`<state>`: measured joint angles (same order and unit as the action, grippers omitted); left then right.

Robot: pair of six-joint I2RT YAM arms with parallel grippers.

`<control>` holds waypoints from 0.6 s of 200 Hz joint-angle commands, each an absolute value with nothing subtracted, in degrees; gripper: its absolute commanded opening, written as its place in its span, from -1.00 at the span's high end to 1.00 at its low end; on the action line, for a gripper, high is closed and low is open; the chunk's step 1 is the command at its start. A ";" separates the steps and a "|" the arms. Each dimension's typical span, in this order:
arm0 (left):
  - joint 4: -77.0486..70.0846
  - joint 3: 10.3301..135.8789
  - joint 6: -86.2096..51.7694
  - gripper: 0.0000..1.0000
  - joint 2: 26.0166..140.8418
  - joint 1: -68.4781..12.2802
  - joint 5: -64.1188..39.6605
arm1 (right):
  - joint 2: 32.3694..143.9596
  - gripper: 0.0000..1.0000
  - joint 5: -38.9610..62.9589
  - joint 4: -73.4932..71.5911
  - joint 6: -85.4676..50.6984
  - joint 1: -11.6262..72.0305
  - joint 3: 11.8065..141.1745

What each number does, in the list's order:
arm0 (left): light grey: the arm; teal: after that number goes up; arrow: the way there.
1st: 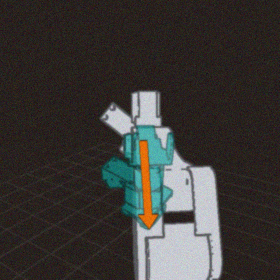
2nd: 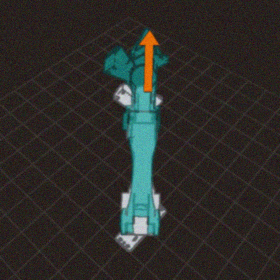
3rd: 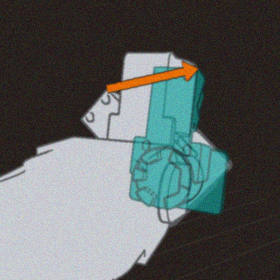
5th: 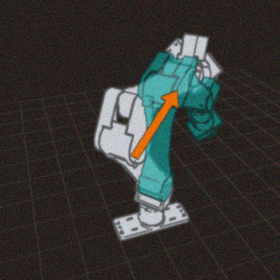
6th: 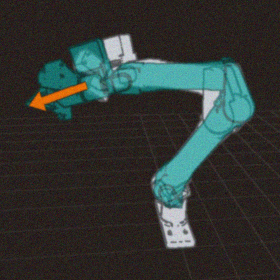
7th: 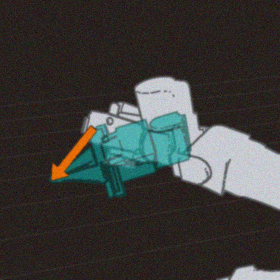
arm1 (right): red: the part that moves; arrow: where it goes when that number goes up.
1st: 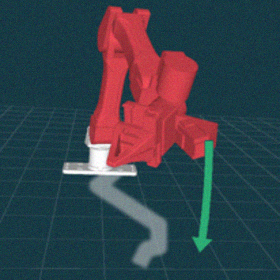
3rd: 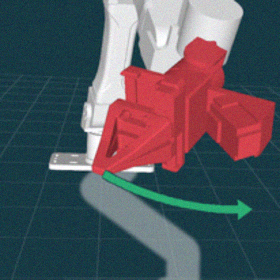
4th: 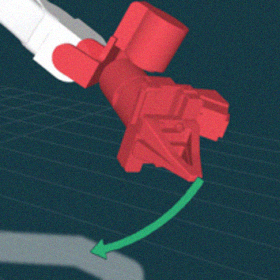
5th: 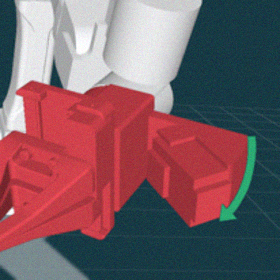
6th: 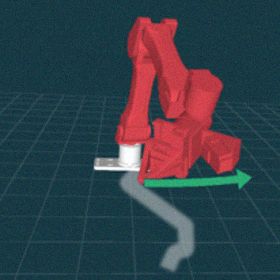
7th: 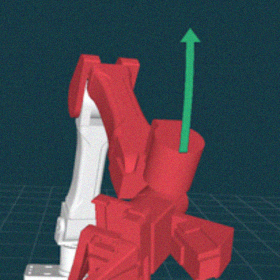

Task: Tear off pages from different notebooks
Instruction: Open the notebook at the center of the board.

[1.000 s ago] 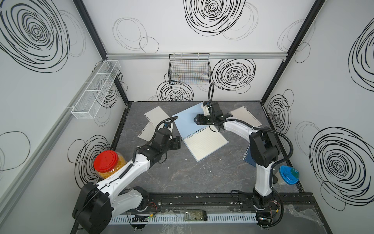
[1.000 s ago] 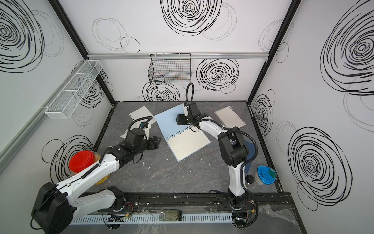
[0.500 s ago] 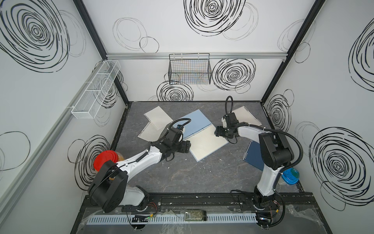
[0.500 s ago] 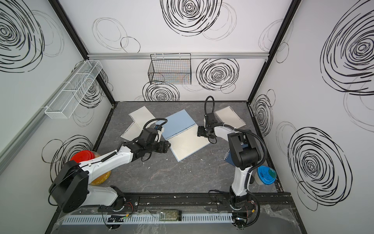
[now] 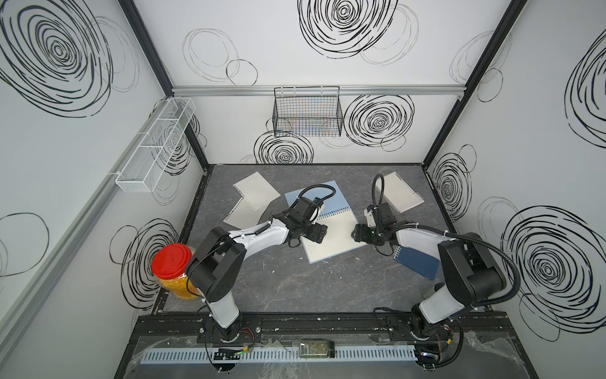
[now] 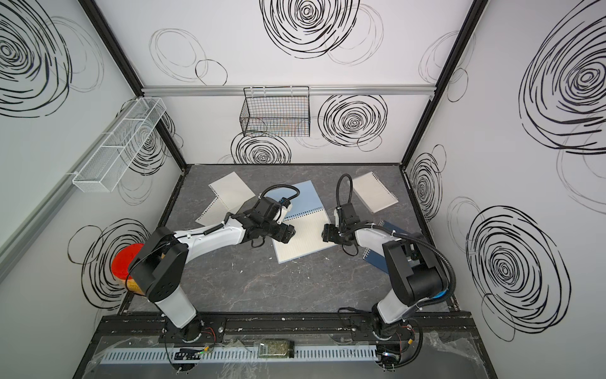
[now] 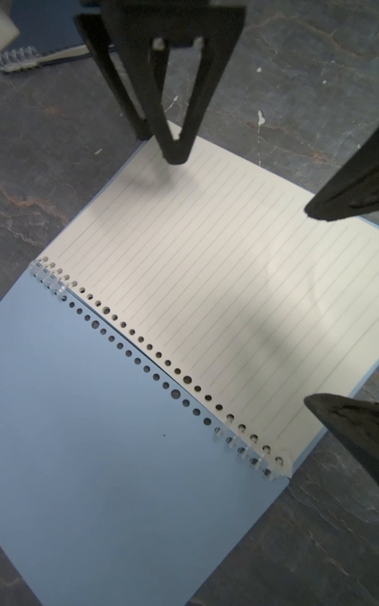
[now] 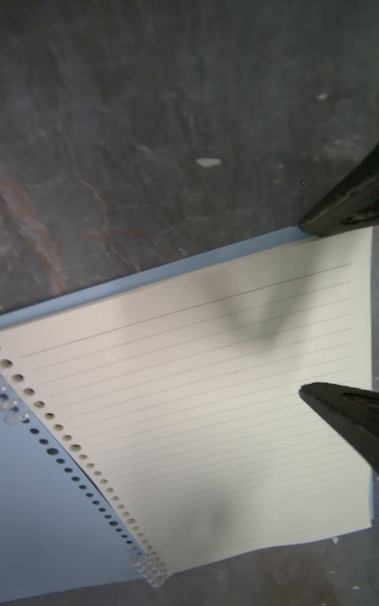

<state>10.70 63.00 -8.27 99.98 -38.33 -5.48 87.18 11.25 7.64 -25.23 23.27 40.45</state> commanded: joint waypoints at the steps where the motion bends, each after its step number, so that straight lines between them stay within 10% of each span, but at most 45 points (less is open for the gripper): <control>1: 13.33 65.78 -3.15 -0.72 101.42 -41.10 -3.86 | 78.53 -0.49 11.87 5.01 -32.16 27.22 34.30; 120: 18.68 71.65 -2.36 -0.73 113.32 -48.61 -0.49 | 45.92 -0.52 7.02 8.28 -36.71 21.48 19.90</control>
<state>16.53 70.32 -3.20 112.03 -48.77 -2.52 48.18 7.62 8.14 -36.84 22.85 22.13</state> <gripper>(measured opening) 0.869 0.759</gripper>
